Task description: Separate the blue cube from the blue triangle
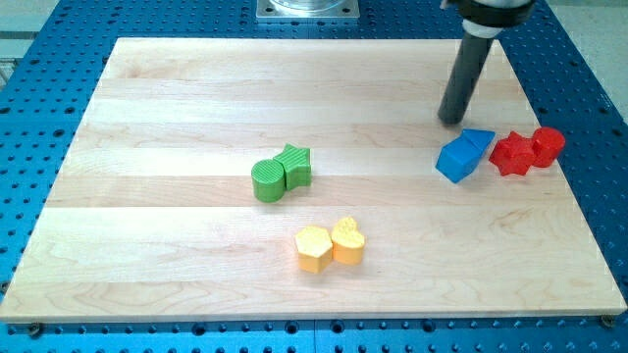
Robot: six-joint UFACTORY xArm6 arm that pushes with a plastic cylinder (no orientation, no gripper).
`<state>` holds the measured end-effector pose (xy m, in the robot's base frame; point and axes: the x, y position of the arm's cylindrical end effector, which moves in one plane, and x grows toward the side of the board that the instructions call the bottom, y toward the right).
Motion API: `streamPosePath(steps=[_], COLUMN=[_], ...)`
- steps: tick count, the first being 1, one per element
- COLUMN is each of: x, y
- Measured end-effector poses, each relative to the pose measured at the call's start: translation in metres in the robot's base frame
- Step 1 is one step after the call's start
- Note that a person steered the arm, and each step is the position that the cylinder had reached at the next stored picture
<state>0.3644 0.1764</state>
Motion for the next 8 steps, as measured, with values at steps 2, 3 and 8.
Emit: streamPosePath(steps=[2,3,8], x=[0.023,0.032,0.033], y=[-0.105,-0.116,-0.159])
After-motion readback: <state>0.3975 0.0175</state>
